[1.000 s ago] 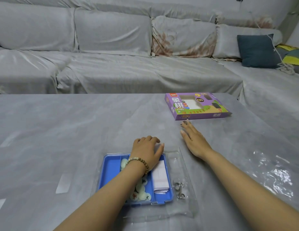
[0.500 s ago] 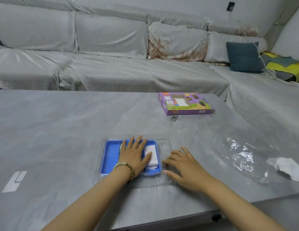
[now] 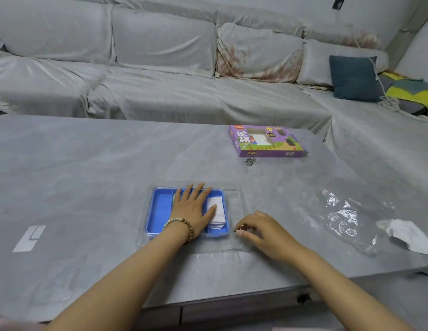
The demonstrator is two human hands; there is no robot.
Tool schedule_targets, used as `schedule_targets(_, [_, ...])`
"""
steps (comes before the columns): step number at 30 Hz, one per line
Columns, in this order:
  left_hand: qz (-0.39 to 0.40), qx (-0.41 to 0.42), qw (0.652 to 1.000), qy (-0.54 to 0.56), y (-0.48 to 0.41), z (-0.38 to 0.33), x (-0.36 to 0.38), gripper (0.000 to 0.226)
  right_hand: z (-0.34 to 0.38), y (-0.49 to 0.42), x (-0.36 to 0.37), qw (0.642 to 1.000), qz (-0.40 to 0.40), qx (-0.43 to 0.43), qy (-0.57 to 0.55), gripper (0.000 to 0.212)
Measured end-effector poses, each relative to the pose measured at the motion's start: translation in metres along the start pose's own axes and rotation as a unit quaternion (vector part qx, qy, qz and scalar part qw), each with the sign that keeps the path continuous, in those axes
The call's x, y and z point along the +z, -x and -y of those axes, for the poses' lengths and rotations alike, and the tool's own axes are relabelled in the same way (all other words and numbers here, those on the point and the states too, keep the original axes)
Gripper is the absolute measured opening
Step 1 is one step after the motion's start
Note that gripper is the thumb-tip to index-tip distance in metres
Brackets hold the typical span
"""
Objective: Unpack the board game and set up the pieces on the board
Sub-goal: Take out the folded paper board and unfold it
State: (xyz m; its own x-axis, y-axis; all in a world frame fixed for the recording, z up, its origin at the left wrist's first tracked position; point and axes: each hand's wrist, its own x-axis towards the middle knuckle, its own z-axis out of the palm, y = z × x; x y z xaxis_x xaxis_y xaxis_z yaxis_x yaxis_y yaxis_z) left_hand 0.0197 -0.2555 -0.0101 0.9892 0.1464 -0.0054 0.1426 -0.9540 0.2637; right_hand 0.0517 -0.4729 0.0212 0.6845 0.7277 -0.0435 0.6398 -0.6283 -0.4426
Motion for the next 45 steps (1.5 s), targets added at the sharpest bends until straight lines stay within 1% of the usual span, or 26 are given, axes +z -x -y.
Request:
schedule_targets(3, [-0.001,0.000,1.000,0.003,0.000,0.000,0.000,0.058,-0.003,-0.001,-0.002,0.995,-0.020,0.028,-0.091,0.008])
schedule_targets(5, [0.001,0.002,1.000,0.004,0.000,0.000,0.000,0.058,-0.004,-0.002,-0.004,0.985,-0.048,0.055,-0.158,0.005])
schedule_targets(7, [0.005,0.002,1.000,0.006,-0.001,0.000,0.000,0.057,-0.007,-0.006,-0.008,0.959,-0.079,0.097,-0.255,0.006])
schedule_targets(10, [-0.010,0.008,1.000,0.025,-0.007,-0.001,-0.001,0.056,-0.021,-0.013,-0.017,0.899,-0.143,0.159,-0.381,0.006])
schedule_targets(12, [-0.035,0.025,0.999,0.027,-0.017,-0.004,-0.003,0.060,-0.036,-0.021,-0.024,0.873,-0.178,0.187,-0.414,0.004])
schedule_targets(15, [-0.044,0.044,0.997,0.040,-0.044,-0.014,-0.007,0.078,-0.062,-0.042,-0.033,0.836,-0.222,0.224,-0.449,0.007])
schedule_targets(17, [-0.027,0.048,0.998,0.037,-0.069,-0.021,-0.008,0.071,-0.082,-0.064,-0.040,0.810,-0.256,0.255,-0.462,0.007])
schedule_targets(20, [-0.005,0.050,0.998,0.032,-0.107,-0.029,-0.005,0.052,-0.114,-0.104,-0.050,0.787,-0.290,0.286,-0.463,0.006])
schedule_targets(22, [0.023,0.053,0.997,0.056,-0.130,-0.034,-0.002,0.052,-0.131,-0.129,-0.052,0.785,-0.286,0.300,-0.461,0.006])
schedule_targets(24, [0.064,0.050,0.994,0.069,-0.148,-0.036,0.002,0.055,-0.144,-0.152,-0.050,0.790,-0.277,0.311,-0.451,0.012])
schedule_targets(27, [0.140,0.051,0.989,0.021,-0.165,-0.034,0.007,0.059,-0.152,-0.177,-0.046,0.815,-0.260,0.312,-0.413,0.010])
schedule_targets(29, [0.158,0.061,0.986,-0.001,-0.169,-0.031,0.011,0.057,-0.156,-0.188,-0.047,0.825,-0.257,0.305,-0.400,0.017])
schedule_targets(32, [0.138,0.056,0.988,0.028,-0.167,-0.032,0.011,0.057,-0.160,-0.193,-0.048,0.824,-0.272,0.290,-0.403,0.029])
schedule_targets(34, [0.107,0.047,0.992,0.055,-0.164,-0.034,0.010,0.058,-0.158,-0.192,-0.049,0.825,-0.279,0.282,-0.403,0.037])
schedule_targets(38, [0.052,0.062,0.992,0.094,-0.151,-0.033,0.004,0.058,-0.152,-0.178,-0.045,0.815,-0.298,0.293,-0.401,0.050])
schedule_targets(41, [0.040,0.075,0.994,0.071,-0.129,-0.022,-0.004,0.059,-0.137,-0.158,-0.040,0.813,-0.322,0.306,-0.376,0.044])
schedule_targets(43, [0.041,0.079,0.995,0.043,-0.110,-0.008,-0.010,0.062,-0.116,-0.140,-0.033,0.834,-0.309,0.297,-0.347,0.036])
schedule_targets(44, [0.046,0.074,0.996,0.032,-0.098,0.002,-0.014,0.067,-0.102,-0.131,-0.028,0.849,-0.291,0.280,-0.341,0.032])
schedule_targets(45, [0.050,0.069,0.996,0.022,-0.085,0.012,-0.017,0.080,-0.086,-0.121,-0.023,0.865,-0.267,0.260,-0.336,0.029])
